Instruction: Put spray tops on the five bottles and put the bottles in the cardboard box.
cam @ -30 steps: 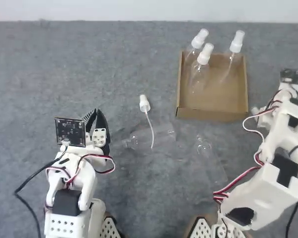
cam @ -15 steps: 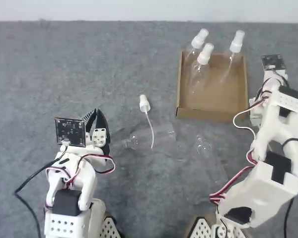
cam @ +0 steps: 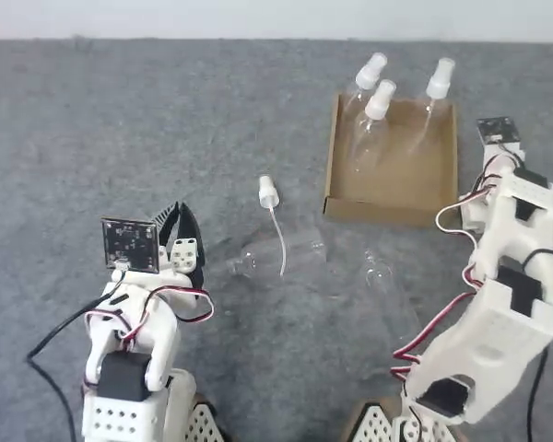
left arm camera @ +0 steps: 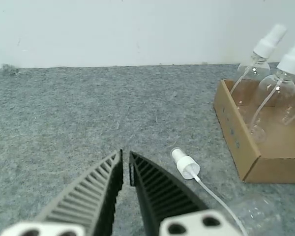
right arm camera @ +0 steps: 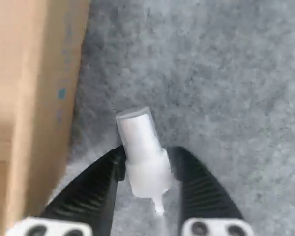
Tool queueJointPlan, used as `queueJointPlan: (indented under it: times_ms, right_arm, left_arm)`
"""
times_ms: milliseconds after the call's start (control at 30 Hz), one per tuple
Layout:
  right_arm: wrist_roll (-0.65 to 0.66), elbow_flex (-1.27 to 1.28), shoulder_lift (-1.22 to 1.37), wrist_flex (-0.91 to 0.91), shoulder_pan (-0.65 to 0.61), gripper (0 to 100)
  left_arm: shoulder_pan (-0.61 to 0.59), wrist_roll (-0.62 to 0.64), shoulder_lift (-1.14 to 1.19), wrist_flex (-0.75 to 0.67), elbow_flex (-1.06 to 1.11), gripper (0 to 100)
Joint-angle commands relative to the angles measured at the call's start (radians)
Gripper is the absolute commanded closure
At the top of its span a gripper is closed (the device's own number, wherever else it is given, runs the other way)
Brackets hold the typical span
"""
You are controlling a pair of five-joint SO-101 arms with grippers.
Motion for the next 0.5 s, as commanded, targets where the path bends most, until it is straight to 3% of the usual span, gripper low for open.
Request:
queueJointPlan:
  times_ms: [0,267,467]
  right_arm:
    - [0.009,-0.052,-0.038,-0.005,0.048,98.0]
    - [0.003,-0.081,-0.262,0.216,0.097,98.5]
    - [-0.055,-0.080,-0.516,0.418,-0.024,98.5]
  left_arm:
    - [0.002,-0.006,-0.011,-0.003,-0.031,99]
    - [0.002,-0.006,-0.011,-0.003,-0.031,99]
    - [0.002,-0.006,-0.011,-0.003,-0.031,99]
